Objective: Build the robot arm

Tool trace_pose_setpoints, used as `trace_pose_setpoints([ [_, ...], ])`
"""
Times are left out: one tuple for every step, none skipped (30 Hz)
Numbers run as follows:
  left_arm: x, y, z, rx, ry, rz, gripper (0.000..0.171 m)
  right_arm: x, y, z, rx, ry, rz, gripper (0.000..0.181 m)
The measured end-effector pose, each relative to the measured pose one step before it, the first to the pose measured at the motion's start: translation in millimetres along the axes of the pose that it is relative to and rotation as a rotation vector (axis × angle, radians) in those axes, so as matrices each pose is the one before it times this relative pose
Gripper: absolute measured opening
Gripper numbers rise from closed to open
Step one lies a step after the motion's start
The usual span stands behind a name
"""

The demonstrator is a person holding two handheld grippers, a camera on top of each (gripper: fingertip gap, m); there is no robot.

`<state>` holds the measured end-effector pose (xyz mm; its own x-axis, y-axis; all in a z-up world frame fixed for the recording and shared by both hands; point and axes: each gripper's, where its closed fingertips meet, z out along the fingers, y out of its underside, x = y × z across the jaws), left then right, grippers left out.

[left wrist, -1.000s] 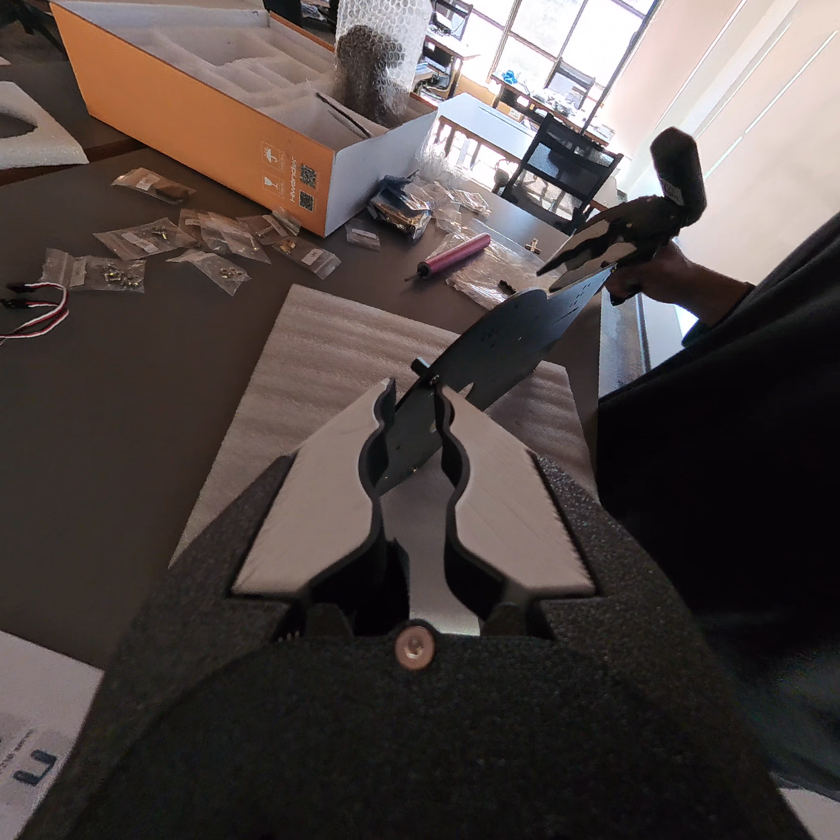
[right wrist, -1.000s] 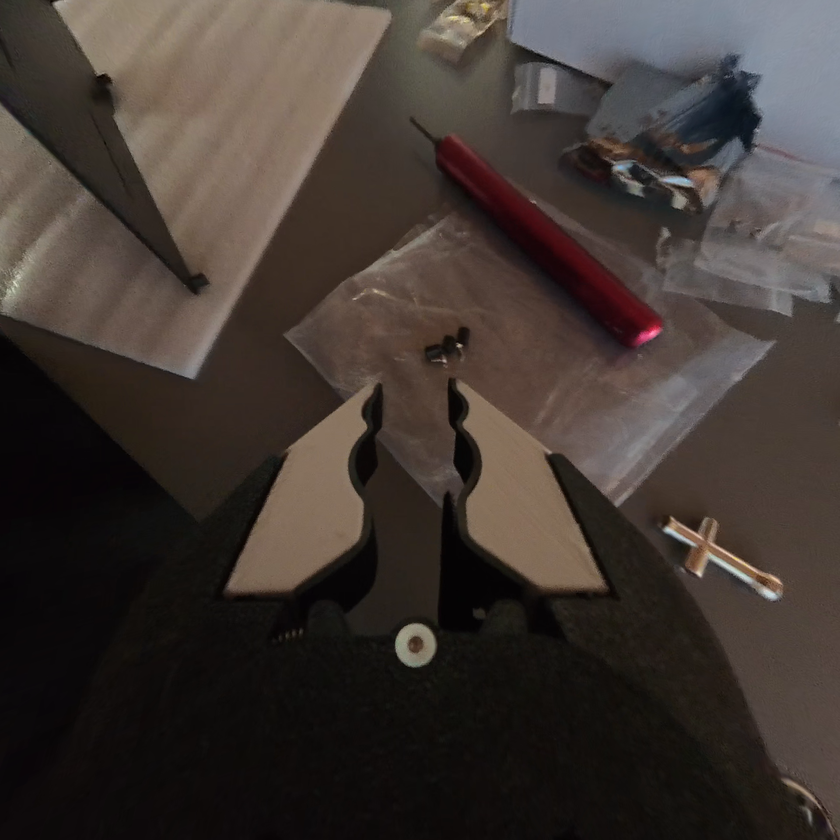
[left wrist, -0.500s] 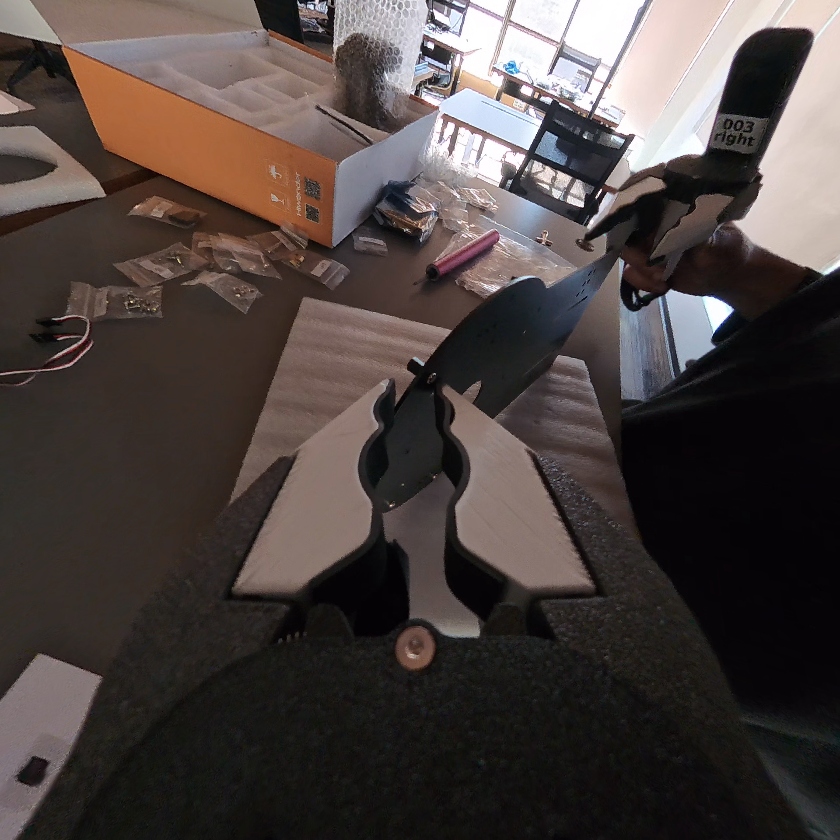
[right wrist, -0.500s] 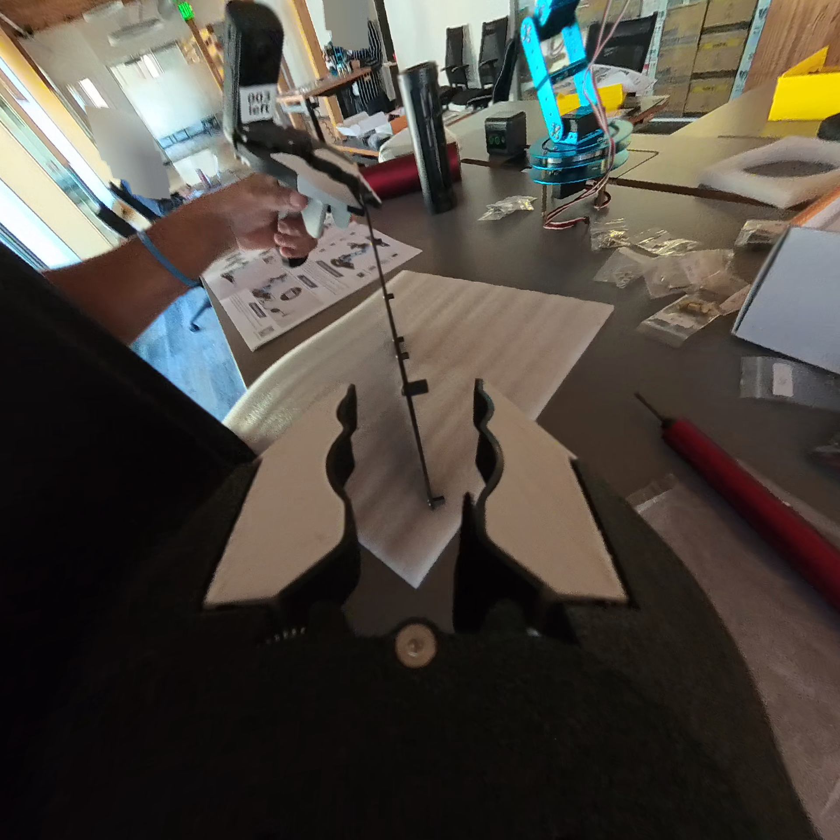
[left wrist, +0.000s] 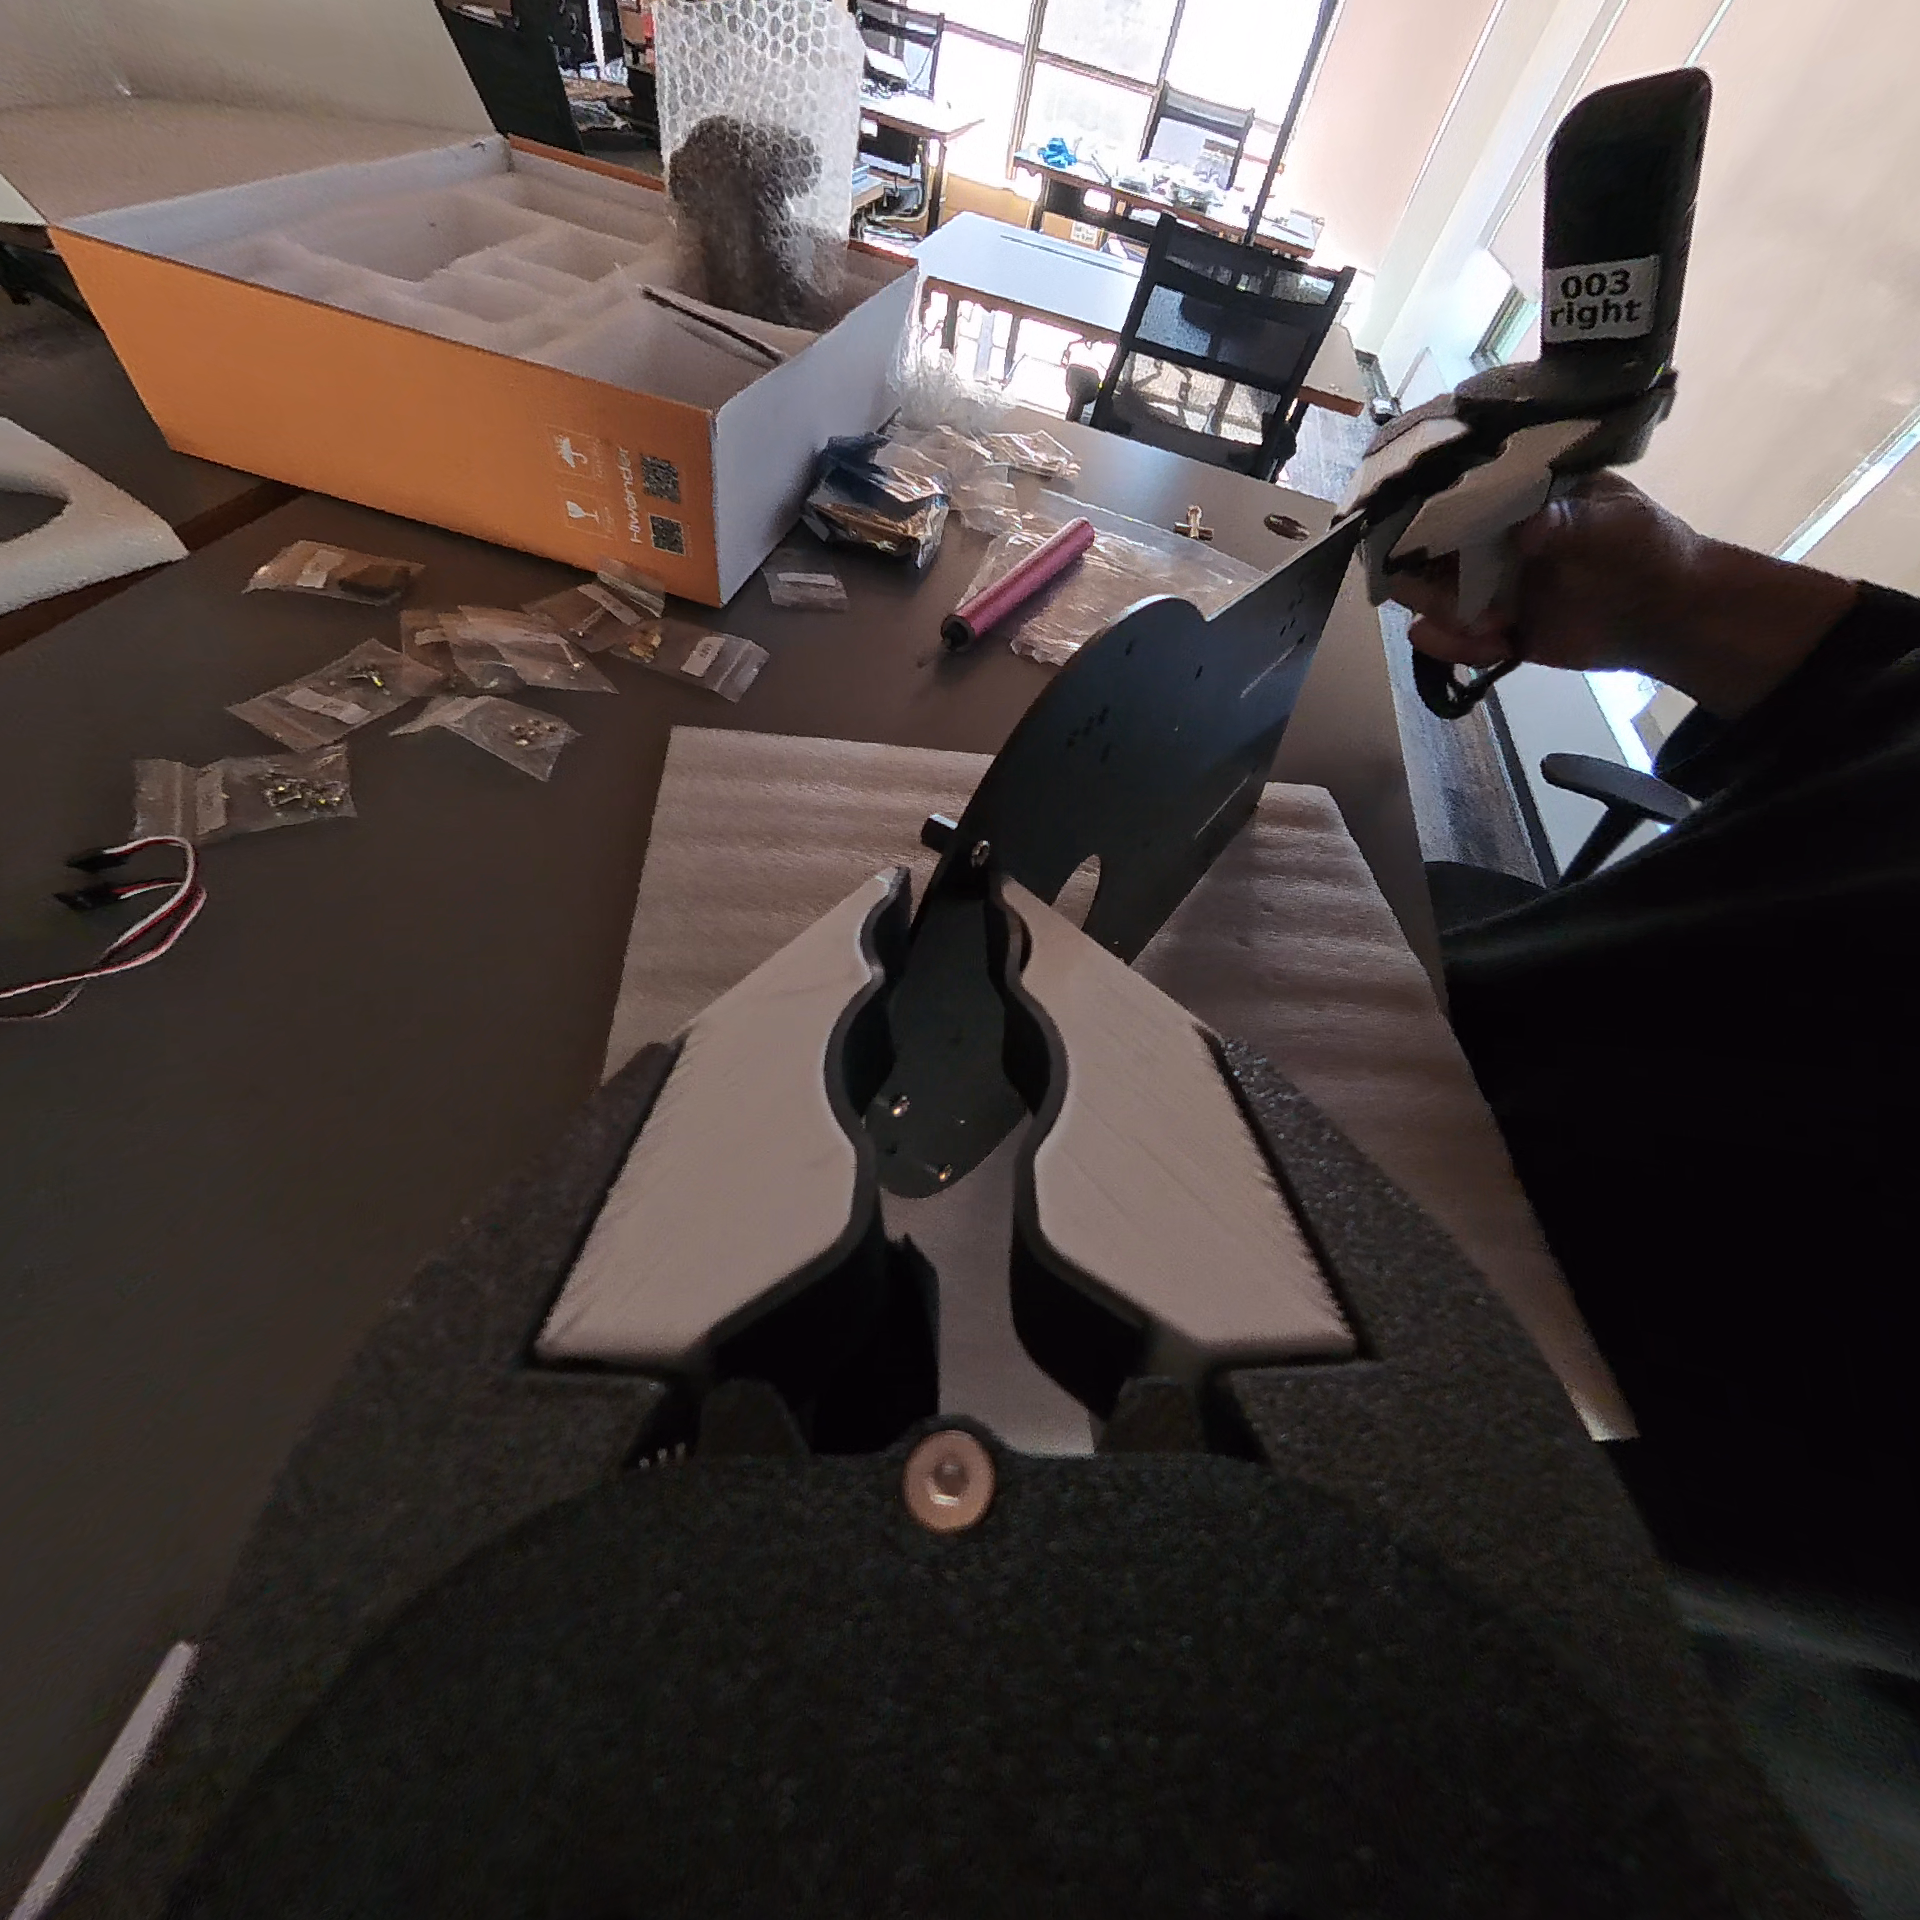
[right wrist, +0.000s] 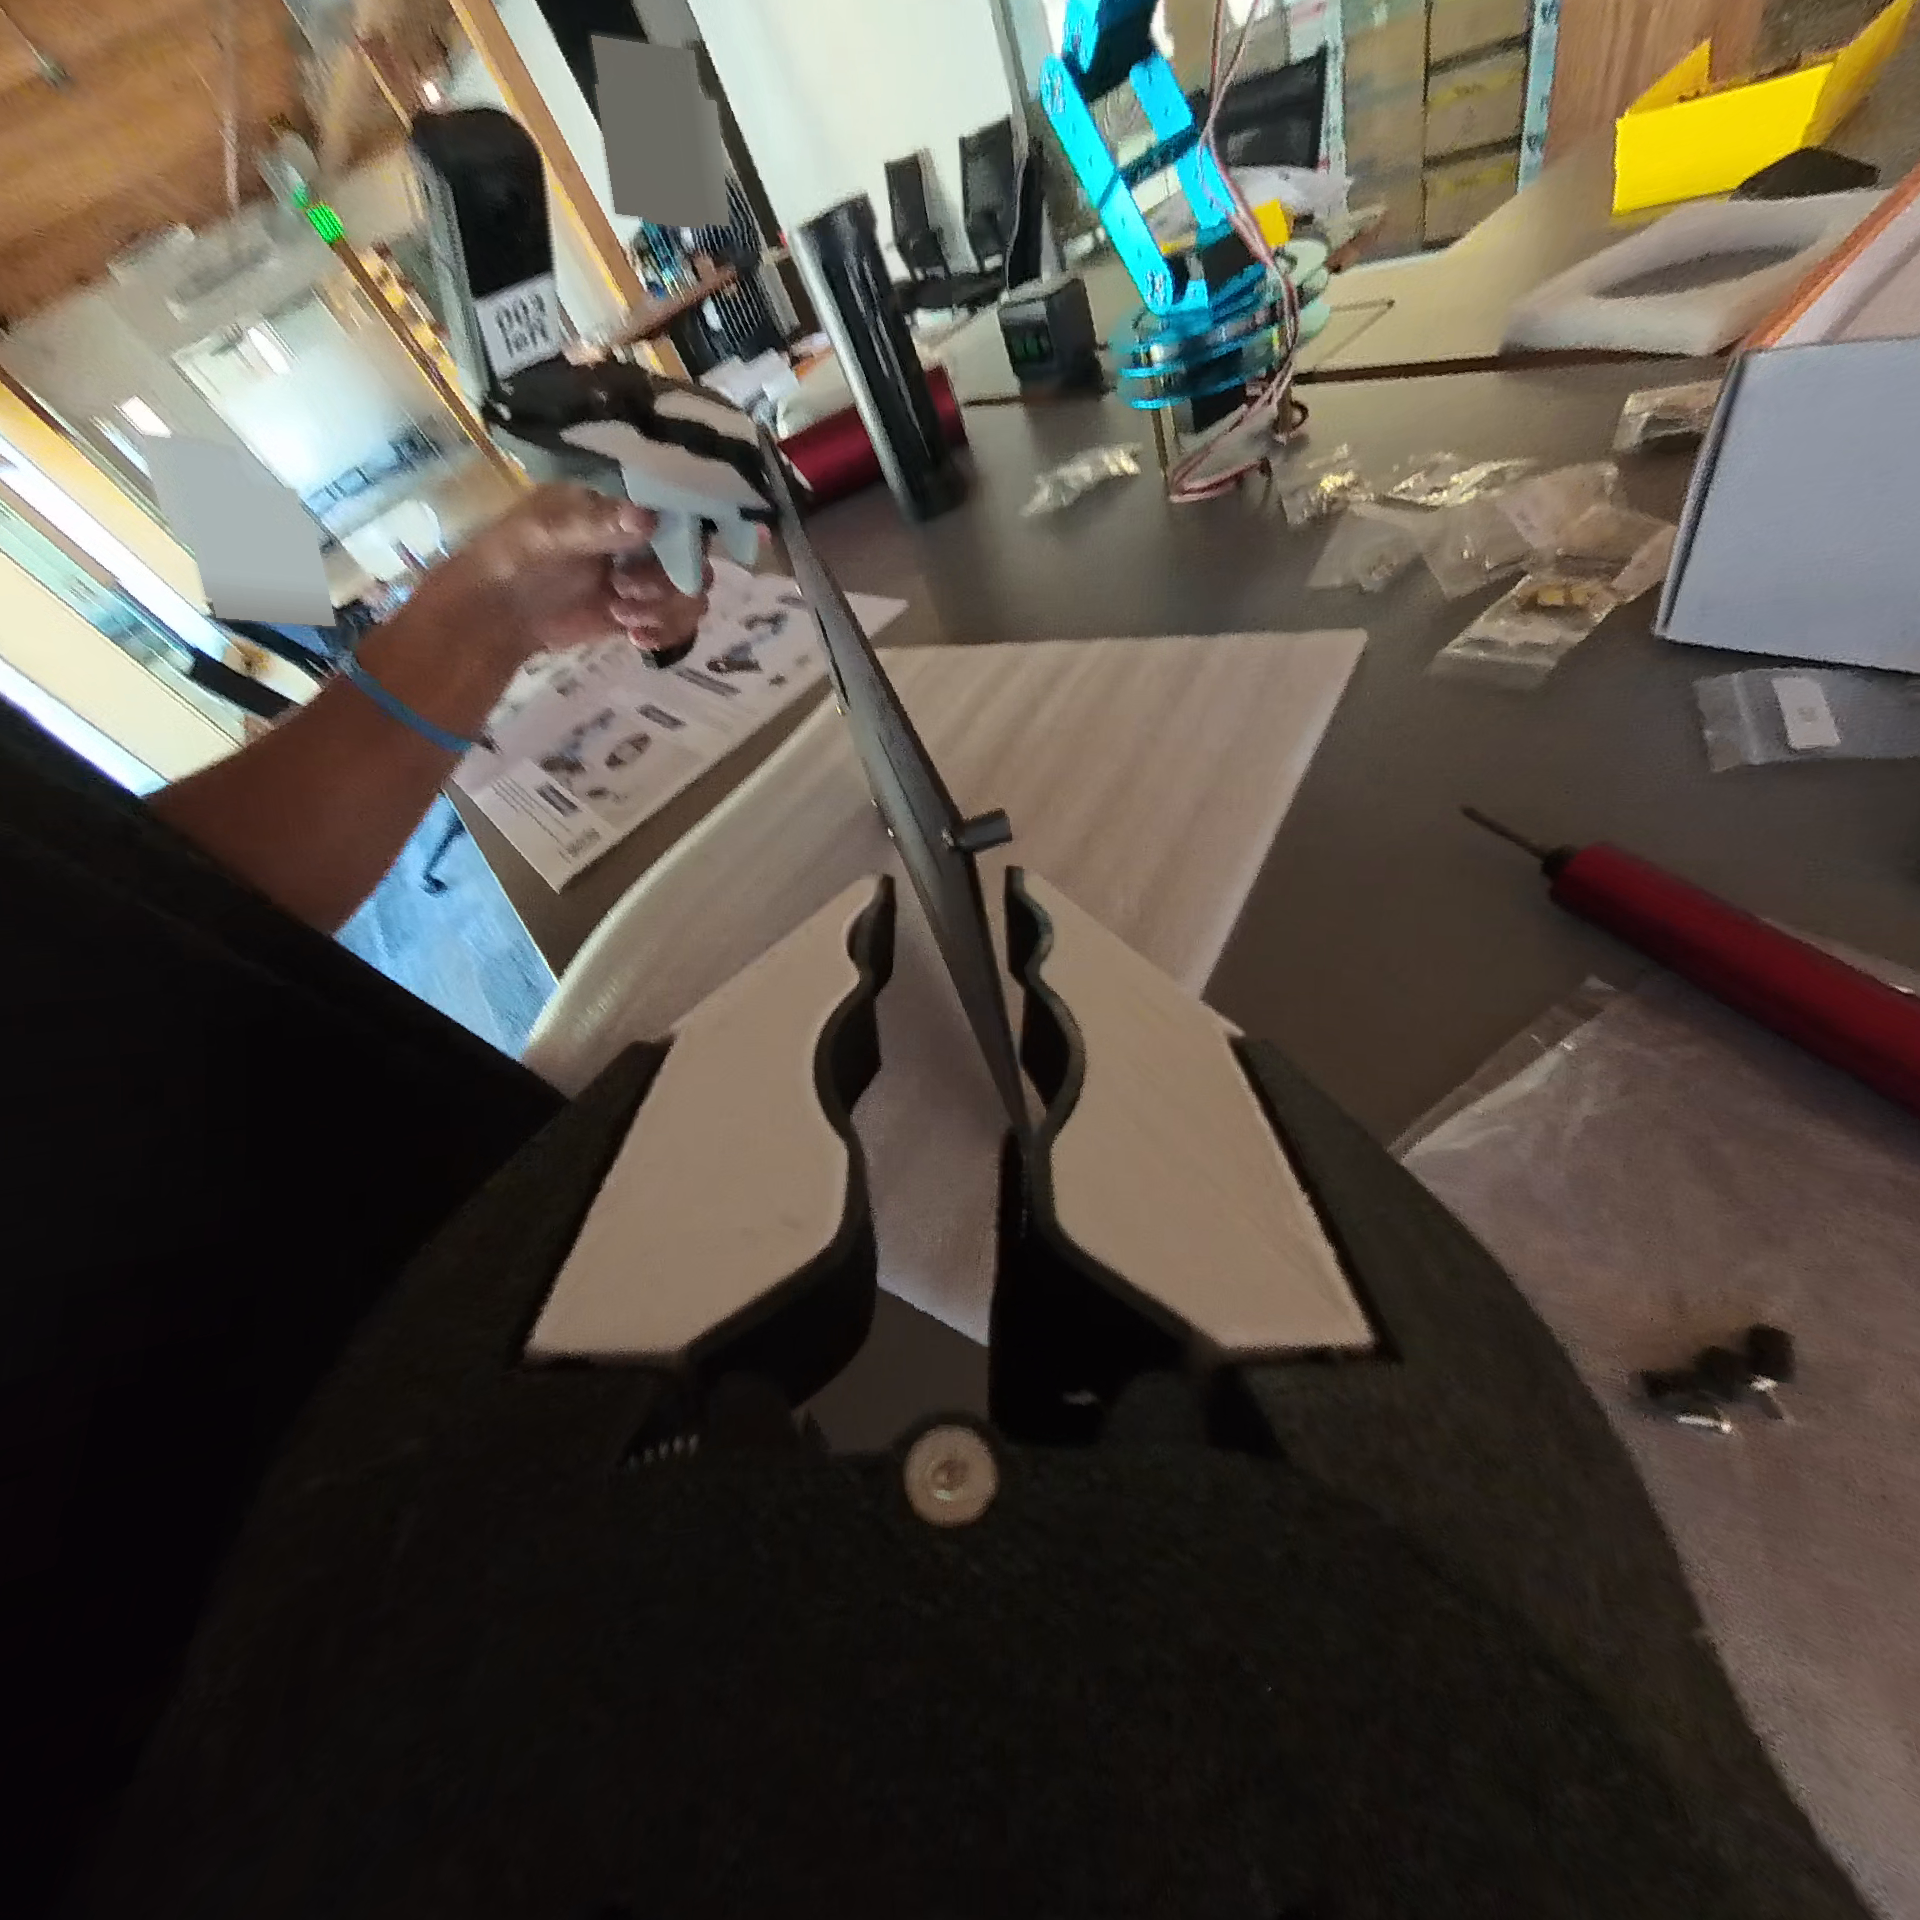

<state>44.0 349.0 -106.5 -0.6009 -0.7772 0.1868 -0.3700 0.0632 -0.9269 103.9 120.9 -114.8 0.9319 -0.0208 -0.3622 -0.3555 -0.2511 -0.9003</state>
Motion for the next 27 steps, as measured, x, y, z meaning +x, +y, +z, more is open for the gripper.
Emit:
trace_pose_setpoints([
  [-0.74,-0.06,0.56,-0.00171,0.0048,0.0009,0.014,-0.47,-2.78,-0.7,0.0137,-0.0033,0.0105,0.018],
  [-0.46,-0.08,0.43,-0.00222,0.0037,0.0011,0.014,0.19,-1.64,-0.89,0.0072,0.0024,0.0018,0.014],
  [-0.05,-0.12,0.16,-0.00183,0.0032,0.0033,0.014,1.3,-0.24,-0.71,-0.0001,0.0119,-0.0031,0.012],
  [0.35,0.02,-0.1,-0.0013,0.003,0.0045,0.013,1.13,1.42,-0.78,-0.0084,0.0111,-0.005,0.01],
  [0.45,0.12,-0.22,-0.00056,0.0026,0.0047,0.013,0.57,2.72,-0.93,-0.0165,0.0116,-0.0026,0.01],
  [0.67,0.21,-0.4,0.00029,0.0026,0.0027,0.013,1.43,4.02,-1.37,-0.0212,0.0215,-0.0023,0.011],
  [0.96,0.11,-0.48,0.00059,0.003,0.0006,0.013,2.15,5.36,-2.0,-0.0224,0.0323,-0.0092,0.013],
  [1.1,0.22,-0.67,0.0013,0.0032,0.0005,0.013,1.03,7.88,-2.1,-0.0271,0.0307,-0.0225,0.014],
  [1.33,0.28,-0.76,0.00297,0.0036,-0.0009,0.012,0.83,12.7,-0.76,-0.0475,0.0341,-0.0308,0.014],
  [1.26,0.15,-0.69,0.00426,0.0045,-0.0034,0.012,1.19,17.06,1.22,-0.0707,0.0393,-0.0345,0.014],
  [1.09,0.19,-0.66,0.00419,0.0049,-0.0043,0.012,0.23,14.66,2.94,-0.0629,0.0397,-0.0321,0.014],
  [0.88,0.12,-0.64,0.00255,0.0045,-0.0043,0.012,-0.89,5.17,2.17,-0.0151,0.0409,-0.0318,0.014],
  [0.7,0.17,-0.36,-0.00035,0.0031,-0.0033,0.012,-8.2,-5.78,-0.63,0.0412,-0.005,-0.0235,0.013],
  [0.49,0.17,-0.26,-0.00377,0.001,0.0004,0.012,-8.92,-12.3,-4.04,0.0615,-0.0187,-0.0098,0.013],
  [0.49,0.18,-0.2,-0.00672,-0.001,0.0037,0.012,-1.77,-15.47,-6.52,0.0662,0.0185,-0.0044,0.013],
  [0.6,0.28,-0.26,-0.00802,-0.0017,0.0041,0.012,1.78,-16.29,-7.32,0.067,0.0293,-0.0105,0.012],
  [0.73,0.31,-0.43,-0.00696,-0.0006,0.0038,0.012,4.6,-14.01,-6.03,0.0509,0.0329,-0.0087,0.012],
  [0.82,0.22,-0.34,-0.00421,0.0015,0.0026,0.012,4.1,-11.14,-3.55,0.0326,0.0208,-0.006,0.012],
  [0.84,0.26,-0.45,-0.00118,0.0036,0.0,0.012,1.29,-7.6,-0.55,0.0164,-0.0022,-0.003,0.011],
  [0.62,0.2,-0.33,0.00094,0.0046,-0.0018,0.012,-0.66,-3.54,1.87,-0.0009,-0.0156,0.0003,0.01],
  [0.47,0.04,-0.27,0.00186,0.0042,-0.0024,0.012,-1.39,-0.59,3.18,-0.0109,-0.018,-0.0007,0.008],
  [0.29,0.23,-0.24,0.00094,0.0034,-0.0026,0.012,-0.26,1.96,3.33,-0.0186,-0.0051,-0.0088,0.006],
  [0.36,0.06,-0.17,-0.00101,0.0025,-0.0009,0.012,1.6,3.27,2.45,-0.0212,0.0118,-0.0155,0.005],
  [0.31,0.18,-0.17,-0.00247,0.0014,0.0019,0.012,1.32,4.15,1.11,-0.0214,0.0131,-0.0093,0.005],
  [0.33,0.19,-0.23,-0.00281,-0.0001,0.0028,0.012,0.28,4.68,-0.31,-0.0158,0.0084,0.0056,0.005],
  [0.23,0.12,-0.13,-0.00237,-0.0018,0.0019,0.012,-0.78,6.13,-0.96,-0.0117,0.0056,0.0178,0.003],
  [0.05,0.11,-0.03,-0.00093,-0.0029,0.0008,0.012,-2.96,10.64,-0.04,-0.0233,-0.0041,0.0191,0.001],
])
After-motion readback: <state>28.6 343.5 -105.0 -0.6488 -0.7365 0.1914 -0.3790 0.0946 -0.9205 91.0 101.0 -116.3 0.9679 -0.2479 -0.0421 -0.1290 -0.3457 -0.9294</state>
